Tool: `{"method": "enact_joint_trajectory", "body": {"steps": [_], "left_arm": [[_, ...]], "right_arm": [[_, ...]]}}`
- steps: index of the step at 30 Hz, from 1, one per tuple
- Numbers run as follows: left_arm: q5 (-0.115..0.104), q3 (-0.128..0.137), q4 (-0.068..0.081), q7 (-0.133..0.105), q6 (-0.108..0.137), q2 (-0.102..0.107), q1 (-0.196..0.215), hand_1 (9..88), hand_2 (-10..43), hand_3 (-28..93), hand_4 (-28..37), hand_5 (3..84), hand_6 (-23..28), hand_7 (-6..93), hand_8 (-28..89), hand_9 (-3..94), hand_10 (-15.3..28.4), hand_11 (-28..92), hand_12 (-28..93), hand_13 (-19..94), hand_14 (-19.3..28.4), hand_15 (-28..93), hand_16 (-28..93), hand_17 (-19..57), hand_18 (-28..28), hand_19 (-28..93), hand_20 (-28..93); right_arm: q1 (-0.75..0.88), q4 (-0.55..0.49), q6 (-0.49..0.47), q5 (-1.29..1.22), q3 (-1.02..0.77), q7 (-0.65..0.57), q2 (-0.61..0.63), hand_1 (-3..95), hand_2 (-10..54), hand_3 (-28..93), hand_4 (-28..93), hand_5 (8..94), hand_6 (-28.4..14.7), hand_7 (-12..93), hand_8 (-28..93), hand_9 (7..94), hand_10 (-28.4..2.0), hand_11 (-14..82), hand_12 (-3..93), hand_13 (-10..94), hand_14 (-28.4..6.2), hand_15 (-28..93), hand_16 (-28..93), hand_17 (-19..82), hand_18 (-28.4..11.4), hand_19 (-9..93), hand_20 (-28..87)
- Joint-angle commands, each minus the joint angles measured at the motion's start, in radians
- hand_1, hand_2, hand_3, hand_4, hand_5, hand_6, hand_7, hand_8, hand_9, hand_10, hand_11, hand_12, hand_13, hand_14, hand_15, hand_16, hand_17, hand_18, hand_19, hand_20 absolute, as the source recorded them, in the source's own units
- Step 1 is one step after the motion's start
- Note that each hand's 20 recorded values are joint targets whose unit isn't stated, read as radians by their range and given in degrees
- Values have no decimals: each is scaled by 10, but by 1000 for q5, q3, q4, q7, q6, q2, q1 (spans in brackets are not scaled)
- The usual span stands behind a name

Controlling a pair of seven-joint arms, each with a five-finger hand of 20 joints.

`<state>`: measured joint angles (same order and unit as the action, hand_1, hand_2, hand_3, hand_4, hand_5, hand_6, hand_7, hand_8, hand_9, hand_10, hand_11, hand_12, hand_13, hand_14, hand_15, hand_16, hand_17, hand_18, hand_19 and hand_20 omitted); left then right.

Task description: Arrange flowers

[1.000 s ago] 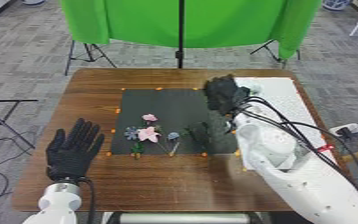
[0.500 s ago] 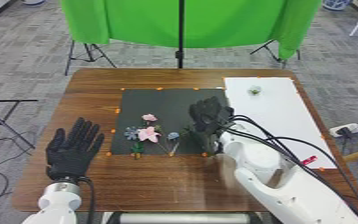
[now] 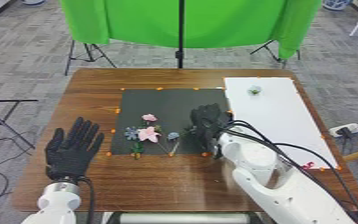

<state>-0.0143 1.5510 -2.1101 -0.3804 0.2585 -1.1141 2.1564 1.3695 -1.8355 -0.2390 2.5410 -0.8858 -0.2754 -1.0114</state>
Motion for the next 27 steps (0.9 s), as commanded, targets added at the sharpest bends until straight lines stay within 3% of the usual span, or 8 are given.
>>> {"method": "enact_joint_trajectory", "body": {"steps": [1,5,9,12,14,16,20,27], "left_arm": [[5,-7,8,3,-7,-3,14,256,183,762,-283,476,102,119,-98,399,152,227,86,292,158,366,-88,-83,140,372,118],[-3,-7,5,2,-4,-6,22,257,183,760,-283,477,102,120,-99,402,149,227,86,293,158,366,-87,-83,140,371,119],[7,-7,10,0,-8,-6,12,257,184,759,-283,476,102,120,-99,403,149,227,86,293,158,365,-87,-82,140,372,120],[11,-6,8,-2,-10,-5,13,256,185,760,-283,476,101,119,-99,403,149,227,86,293,158,364,-87,-82,140,371,119],[12,-9,7,-6,-12,-2,14,257,185,759,-283,476,101,119,-99,402,149,225,85,293,158,365,-87,-82,140,370,119],[32,-16,6,-14,-27,0,20,257,185,758,-283,476,100,120,-99,403,149,225,86,294,158,365,-87,-82,140,369,119],[32,-13,6,-13,-42,0,22,256,186,758,-283,475,100,121,-100,402,148,225,86,293,157,363,-87,-82,139,368,119],[33,-12,2,-18,-51,-2,32,257,186,757,-283,472,97,118,-99,399,147,220,87,292,157,358,-85,-82,140,368,120]], "right_arm": [[45,-68,-12,-65,-58,-54,3,575,-95,767,-283,599,-2,210,-166,643,-146,274,241,595,-89,548,327,290,-229,870,363],[59,-95,-14,-69,-89,-67,6,569,-95,771,-283,585,-7,189,-151,634,-151,290,223,590,-94,561,328,291,-230,872,363],[44,-85,11,-59,-134,-88,10,570,-95,768,-283,563,-17,176,-147,620,-156,300,208,582,-99,579,335,291,-232,876,362],[-9,-13,65,-72,-175,-145,-4,544,-95,804,-283,543,-26,169,-139,575,-166,286,184,537,-122,593,294,277,-231,856,347],[-37,34,58,-108,-222,-138,-8,507,-95,858,-283,520,-37,164,-137,535,-176,246,169,493,-143,584,181,256,-231,825,312],[-59,81,65,-83,-257,-105,-3,469,-95,866,-283,487,-39,165,-138,465,-176,170,144,423,-151,496,104,227,-228,784,278],[-118,201,145,-45,-278,-103,7,458,-95,866,-283,472,-34,170,-142,417,-165,124,132,364,-158,426,96,211,-224,777,275],[-243,434,33,-65,-318,-144,-79,439,-95,872,-283,418,-25,171,-146,339,-141,93,108,279,-158,234,116,161,-207,690,246]]}}
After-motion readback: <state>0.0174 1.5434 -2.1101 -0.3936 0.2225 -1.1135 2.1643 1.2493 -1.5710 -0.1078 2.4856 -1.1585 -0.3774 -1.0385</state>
